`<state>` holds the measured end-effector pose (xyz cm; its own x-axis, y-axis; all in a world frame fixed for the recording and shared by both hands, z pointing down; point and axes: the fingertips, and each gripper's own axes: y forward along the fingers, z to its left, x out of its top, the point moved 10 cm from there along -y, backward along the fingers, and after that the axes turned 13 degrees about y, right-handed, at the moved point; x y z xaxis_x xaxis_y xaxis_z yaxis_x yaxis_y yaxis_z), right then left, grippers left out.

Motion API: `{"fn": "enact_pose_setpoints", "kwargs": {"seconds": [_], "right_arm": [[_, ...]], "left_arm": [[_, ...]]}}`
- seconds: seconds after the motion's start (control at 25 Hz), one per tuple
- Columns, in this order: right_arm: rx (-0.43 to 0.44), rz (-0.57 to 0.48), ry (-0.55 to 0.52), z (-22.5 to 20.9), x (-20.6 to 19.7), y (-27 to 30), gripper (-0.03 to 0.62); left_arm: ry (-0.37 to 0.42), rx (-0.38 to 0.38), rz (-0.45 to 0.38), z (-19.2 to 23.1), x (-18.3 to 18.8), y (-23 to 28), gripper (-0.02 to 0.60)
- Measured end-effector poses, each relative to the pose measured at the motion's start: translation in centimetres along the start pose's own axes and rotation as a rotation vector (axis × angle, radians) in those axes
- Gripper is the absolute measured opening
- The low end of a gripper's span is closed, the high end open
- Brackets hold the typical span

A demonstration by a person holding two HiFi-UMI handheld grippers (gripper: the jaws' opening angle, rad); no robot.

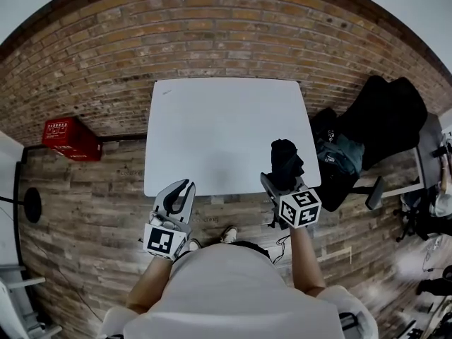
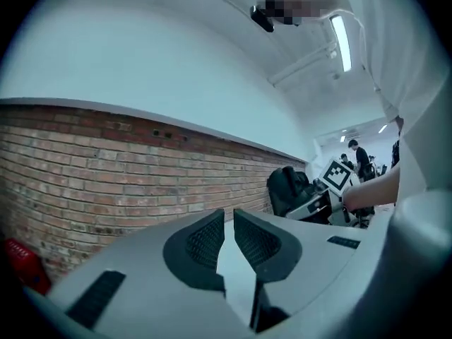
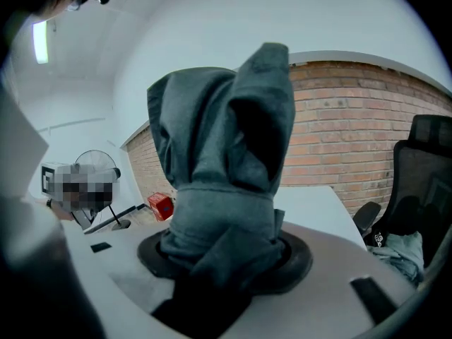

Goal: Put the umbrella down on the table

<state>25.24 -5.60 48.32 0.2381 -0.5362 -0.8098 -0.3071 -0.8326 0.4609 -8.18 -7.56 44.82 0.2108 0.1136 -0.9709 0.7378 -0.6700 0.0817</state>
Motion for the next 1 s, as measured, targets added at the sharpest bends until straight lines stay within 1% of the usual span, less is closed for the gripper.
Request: {"fn": "enact_pose_setpoints", "kwargs": {"seconds": [0.4, 0.64, 0.72, 1.0], "right_arm": [[0.034, 0.073, -0.030, -2.0, 1.1, 5.3, 0.229], [0.037, 0.122, -0.009, -3.8, 1.0, 8.3, 0.229], [0.039, 0.137, -0.005, -4.3, 0.9, 9.0, 0.229], [0.026, 0.198, -0.035, -6.2, 1.0, 12.0, 0.229]], "left_arm": [[0.026, 0.039, 0.009, 0.3, 0.4, 0.5, 0.051], [0.007, 0.079, 0.033, 0.3, 0.3, 0.6, 0.041], [0.012, 0.091, 0.038, 0.3, 0.4, 0.6, 0.038], [0.010, 0.138, 0.054, 0.0, 0.4, 0.1, 0.029]]}}
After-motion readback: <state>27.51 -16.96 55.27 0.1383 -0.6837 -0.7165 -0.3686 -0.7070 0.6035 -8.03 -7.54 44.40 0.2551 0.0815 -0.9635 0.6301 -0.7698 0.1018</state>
